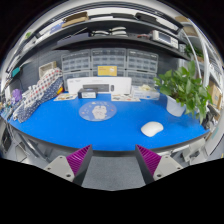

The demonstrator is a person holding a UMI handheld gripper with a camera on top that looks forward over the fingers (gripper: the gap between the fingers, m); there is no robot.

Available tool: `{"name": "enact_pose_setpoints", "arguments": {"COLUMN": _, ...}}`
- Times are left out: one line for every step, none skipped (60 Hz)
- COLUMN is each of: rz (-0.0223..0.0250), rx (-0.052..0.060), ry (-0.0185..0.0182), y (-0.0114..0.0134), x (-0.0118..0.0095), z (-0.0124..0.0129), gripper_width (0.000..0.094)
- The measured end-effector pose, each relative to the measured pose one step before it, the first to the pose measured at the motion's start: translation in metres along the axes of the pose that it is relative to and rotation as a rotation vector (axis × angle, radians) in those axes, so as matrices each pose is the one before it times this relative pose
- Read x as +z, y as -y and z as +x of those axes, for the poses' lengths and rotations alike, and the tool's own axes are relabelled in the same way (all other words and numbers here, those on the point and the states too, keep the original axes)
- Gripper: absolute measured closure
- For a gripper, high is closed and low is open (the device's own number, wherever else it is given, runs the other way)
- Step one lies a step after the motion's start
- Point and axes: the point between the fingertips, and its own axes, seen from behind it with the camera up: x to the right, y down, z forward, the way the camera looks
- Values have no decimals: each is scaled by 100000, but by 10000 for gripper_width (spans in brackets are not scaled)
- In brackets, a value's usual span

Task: Arrange mouse

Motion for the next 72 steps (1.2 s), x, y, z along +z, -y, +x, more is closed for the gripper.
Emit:
{"name": "enact_pose_setpoints", "arguments": {"rz": -559, "rx": 498, "ry": -875, "y": -197, "x": 5, "z": 454, "gripper_width": 56}}
{"name": "enact_pose_setpoints", "arguments": {"rz": -264, "rx": 263, "ry": -540, "y": -210, "x": 152, "z": 855, "gripper_width": 55}}
{"name": "enact_pose_setpoints", "arguments": {"rz": -399, "rx": 264, "ry": -719, "y": -184, "x": 251, "z": 788, "gripper_width": 55}}
{"name": "enact_pose_setpoints", "arguments": {"rz": -402, "rx": 403, "ry": -799, "y": -191, "x": 225, "z": 788, "gripper_width": 53}}
{"name": "enact_pose_setpoints", "arguments": {"rz": -415, "rx": 449, "ry": -840, "y": -139, "x": 253, "z": 762, "gripper_width": 54}}
{"name": "enact_pose_setpoints", "arguments": {"rz": -391, "rx": 497, "ry": -838, "y": -139, "x": 259, "z": 758, "gripper_width": 58}}
{"name": "enact_pose_setpoints", "arguments": {"rz": -660, "rx": 862, "ry": -1378, "y": -59, "x": -560, "z": -715, "gripper_width": 58}}
{"name": "enact_pose_setpoints", "arguments": {"rz": 29, "rx": 321, "ry": -382, "y": -122, "x": 1037, "z": 1721, "gripper_width": 57}}
{"name": "enact_pose_setpoints", "arguments": {"rz": -304, "rx": 400, "ry": -690, "y": -69, "x": 412, "z": 814, "gripper_width": 58}}
{"name": "enact_pose_setpoints", "arguments": {"rz": -393, "rx": 336, "ry": -656, "y": -81, "x": 357, "z": 768, "gripper_width": 57}}
{"name": "enact_pose_setpoints", "arguments": {"rz": -407, "rx": 454, "ry": -666, "y": -94, "x": 352, "z": 736, "gripper_width": 58}}
{"name": "enact_pose_setpoints", "arguments": {"rz": -416, "rx": 474, "ry": -713, "y": -88, "x": 363, "z": 682, "gripper_width": 57}}
{"name": "enact_pose_setpoints", "arguments": {"rz": -446, "rx": 516, "ry": -661, "y": -72, "x": 329, "z": 632, "gripper_width": 58}}
{"name": "enact_pose_setpoints", "arguments": {"rz": -513, "rx": 495, "ry": -587, "y": -61, "x": 345, "z": 623, "gripper_width": 59}}
{"name": "enact_pose_setpoints", "arguments": {"rz": -628, "rx": 557, "ry": -655, "y": -91, "x": 227, "z": 517, "gripper_width": 58}}
{"name": "enact_pose_setpoints", "arguments": {"rz": -503, "rx": 431, "ry": -552, "y": -30, "x": 347, "z": 527, "gripper_width": 60}}
{"name": "enact_pose_setpoints", "arguments": {"rz": -539, "rx": 370, "ry": -480, "y": 3, "x": 384, "z": 486, "gripper_width": 60}}
{"name": "enact_pose_setpoints", "arguments": {"rz": -519, "rx": 322, "ry": -388, "y": 33, "x": 365, "z": 466, "gripper_width": 59}}
{"name": "enact_pose_setpoints", "arguments": {"rz": -466, "rx": 223, "ry": -326, "y": 37, "x": 388, "z": 392, "gripper_width": 60}}
{"name": "enact_pose_setpoints", "arguments": {"rz": -376, "rx": 223, "ry": -275, "y": 84, "x": 432, "z": 366, "gripper_width": 63}}
{"name": "enact_pose_setpoints", "arguments": {"rz": -350, "rx": 156, "ry": -217, "y": 121, "x": 411, "z": 359, "gripper_width": 65}}
{"name": "enact_pose_setpoints", "arguments": {"rz": -336, "rx": 126, "ry": -200, "y": 96, "x": 421, "z": 291, "gripper_width": 68}}
{"name": "enact_pose_setpoints", "arguments": {"rz": -416, "rx": 21, "ry": -89, "y": 125, "x": 448, "z": 281, "gripper_width": 68}}
{"name": "enact_pose_setpoints", "arguments": {"rz": -451, "rx": -6, "ry": -34, "y": 129, "x": 446, "z": 243, "gripper_width": 73}}
{"name": "enact_pose_setpoints", "arguments": {"rz": -425, "rx": -75, "ry": -1, "y": 173, "x": 415, "z": 237, "gripper_width": 73}}
{"name": "enact_pose_setpoints", "arguments": {"rz": -333, "rx": -61, "ry": 126, "y": 211, "x": 450, "z": 189, "gripper_width": 72}}
{"name": "enact_pose_setpoints", "arguments": {"rz": -168, "rx": -34, "ry": 165, "y": 236, "x": 422, "z": 154, "gripper_width": 74}}
{"name": "enact_pose_setpoints", "arguments": {"rz": -68, "rx": -11, "ry": 205, "y": 269, "x": 400, "z": 160, "gripper_width": 73}}
{"name": "enact_pose_setpoints", "arguments": {"rz": -41, "rx": -15, "ry": 231, "y": 245, "x": 448, "z": 108, "gripper_width": 74}}
{"name": "enact_pose_setpoints", "arguments": {"rz": -95, "rx": -76, "ry": 254, "y": 242, "x": 427, "z": 65, "gripper_width": 77}}
{"name": "enact_pose_setpoints", "arguments": {"rz": -192, "rx": -106, "ry": 336, "y": 266, "x": 428, "z": 37, "gripper_width": 77}}
{"name": "enact_pose_setpoints", "arguments": {"rz": -233, "rx": -89, "ry": 379, "y": 266, "x": 438, "z": 27, "gripper_width": 76}}
{"name": "enact_pose_setpoints", "arguments": {"rz": -324, "rx": -54, "ry": 422, "y": 238, "x": 443, "z": 6, "gripper_width": 74}}
{"name": "enact_pose_setpoints", "arguments": {"rz": -374, "rx": -4, "ry": 432, "y": 251, "x": 432, "z": 12, "gripper_width": 75}}
{"name": "enact_pose_setpoints", "arguments": {"rz": -401, "rx": 36, "ry": 431, "y": 236, "x": 441, "z": -9, "gripper_width": 75}}
{"name": "enact_pose_setpoints", "arguments": {"rz": -453, "rx": 80, "ry": 544, "y": 267, "x": 434, "z": -21, "gripper_width": 76}}
{"name": "enact_pose_setpoints", "arguments": {"rz": -478, "rx": 50, "ry": 628, "y": 235, "x": 410, "z": -32, "gripper_width": 77}}
{"name": "enact_pose_setpoints", "arguments": {"rz": -514, "rx": 9, "ry": 645, "y": 240, "x": 433, "z": -54, "gripper_width": 75}}
{"name": "enact_pose_setpoints", "arguments": {"rz": -527, "rx": 8, "ry": 654, "y": 226, "x": 412, "z": -58, "gripper_width": 74}}
{"name": "enact_pose_setpoints", "arguments": {"rz": -540, "rx": -38, "ry": 677, "y": 220, "x": 416, "z": -85, "gripper_width": 74}}
{"name": "enact_pose_setpoints", "arguments": {"rz": -564, "rx": -25, "ry": 766, "y": 182, "x": 427, "z": -129, "gripper_width": 74}}
{"name": "enact_pose_setpoints", "arguments": {"rz": -546, "rx": -39, "ry": 814, "y": 181, "x": 409, "z": -139, "gripper_width": 73}}
{"name": "enact_pose_setpoints", "arguments": {"rz": -512, "rx": -60, "ry": 782, "y": 205, "x": 391, "z": -115, "gripper_width": 74}}
{"name": "enact_pose_setpoints", "arguments": {"rz": -489, "rx": -151, "ry": 701, "y": 220, "x": 407, "z": -48, "gripper_width": 67}}
{"name": "enact_pose_setpoints", "arguments": {"rz": -607, "rx": -109, "ry": -718, "y": 176, "x": 339, "z": 239, "gripper_width": 62}}
{"name": "enact_pose_setpoints", "arguments": {"rz": -279, "rx": -543, "ry": 40, "y": 254, "x": 324, "z": 31, "gripper_width": 54}}
{"name": "enact_pose_setpoints", "arguments": {"rz": -270, "rx": -430, "ry": 542, "y": 245, "x": 325, "z": -67, "gripper_width": 56}}
{"name": "enact_pose_setpoints", "arguments": {"rz": -284, "rx": -280, "ry": 183, "y": 251, "x": 325, "z": 7, "gripper_width": 55}}
{"name": "enact_pose_setpoints", "arguments": {"rz": -122, "rx": -153, "ry": 628, "y": 270, "x": 351, "z": -95, "gripper_width": 57}}
{"name": "enact_pose_setpoints", "arguments": {"rz": -94, "rx": 26, "ry": 590, "y": 302, "x": 308, "z": -81, "gripper_width": 62}}
{"name": "enact_pose_setpoints", "arguments": {"rz": -29, "rx": 90, "ry": 746, "y": 336, "x": 295, "z": -75, "gripper_width": 68}}
{"name": "enact_pose_setpoints", "arguments": {"rz": -110, "rx": 202, "ry": 678, "y": 295, "x": 358, "z": -60, "gripper_width": 70}}
{"name": "enact_pose_setpoints", "arguments": {"rz": -171, "rx": 154, "ry": 561, "y": 291, "x": 358, "z": -52, "gripper_width": 72}}
{"name": "enact_pose_setpoints", "arguments": {"rz": -332, "rx": 67, "ry": 444, "y": 232, "x": 308, "z": -41, "gripper_width": 69}}
{"name": "enact_pose_setpoints", "arguments": {"rz": -447, "rx": -133, "ry": 391, "y": 244, "x": 330, "z": -41, "gripper_width": 67}}
{"name": "enact_pose_setpoints", "arguments": {"rz": -566, "rx": -265, "ry": 393, "y": 195, "x": 323, "z": -13, "gripper_width": 70}}
{"name": "enact_pose_setpoints", "arguments": {"rz": -561, "rx": -335, "ry": 413, "y": 186, "x": 339, "z": -24, "gripper_width": 72}}
{"name": "enact_pose_setpoints", "arguments": {"rz": -287, "rx": -383, "ry": 509, "y": 237, "x": 512, "z": 37, "gripper_width": 72}}
{"name": "enact_pose_setpoints", "arguments": {"rz": -219, "rx": -224, "ry": 450, "y": 218, "x": 331, "z": -55, "gripper_width": 74}}
{"name": "enact_pose_setpoints", "arguments": {"rz": -67, "rx": -138, "ry": 545, "y": 241, "x": 334, "z": -94, "gripper_width": 75}}
{"name": "enact_pose_setpoints", "arguments": {"rz": -66, "rx": -148, "ry": 587, "y": 251, "x": 297, "z": -105, "gripper_width": 82}}
{"name": "enact_pose_setpoints", "arguments": {"rz": -112, "rx": -198, "ry": 630, "y": 218, "x": 336, "z": -129, "gripper_width": 88}}
{"name": "enact_pose_setpoints", "arguments": {"rz": -208, "rx": -304, "ry": 498, "y": 203, "x": 337, "z": -77, "gripper_width": 97}}
{"name": "enact_pose_setpoints", "arguments": {"rz": -199, "rx": -442, "ry": 330, "y": 200, "x": 318, "z": -53, "gripper_width": 103}}
{"name": "enact_pose_setpoints", "arguments": {"rz": -562, "rx": -610, "ry": 591, "y": 199, "x": 118, "z": 177, "gripper_width": 112}}
{"name": "enact_pose_setpoints", "arguments": {"rz": -266, "rx": -433, "ry": 266, "y": 138, "x": 267, "z": -117, "gripper_width": 127}}
{"name": "enact_pose_setpoints", "arguments": {"rz": 11, "rx": -475, "ry": -52, "y": 163, "x": 333, "z": -250, "gripper_width": 137}}
{"name": "enact_pose_setpoints", "arguments": {"rz": -184, "rx": -442, "ry": 133, "y": 129, "x": 216, "z": -65, "gripper_width": 144}}
{"name": "enact_pose_setpoints", "arguments": {"rz": -171, "rx": -360, "ry": -3, "y": 92, "x": 217, "z": -53, "gripper_width": 157}}
{"name": "enact_pose_setpoints", "arguments": {"rz": -195, "rx": -279, "ry": -80, "y": 69, "x": 227, "z": -34, "gripper_width": 166}}
{"name": "enact_pose_setpoints", "arguments": {"rz": -304, "rx": -200, "ry": -208, "y": 43, "x": 189, "z": -2, "gripper_width": 176}}
{"name": "enact_pose_setpoints", "arguments": {"rz": -396, "rx": -147, "ry": -319, "y": 31, "x": 188, "z": 21, "gripper_width": 189}}
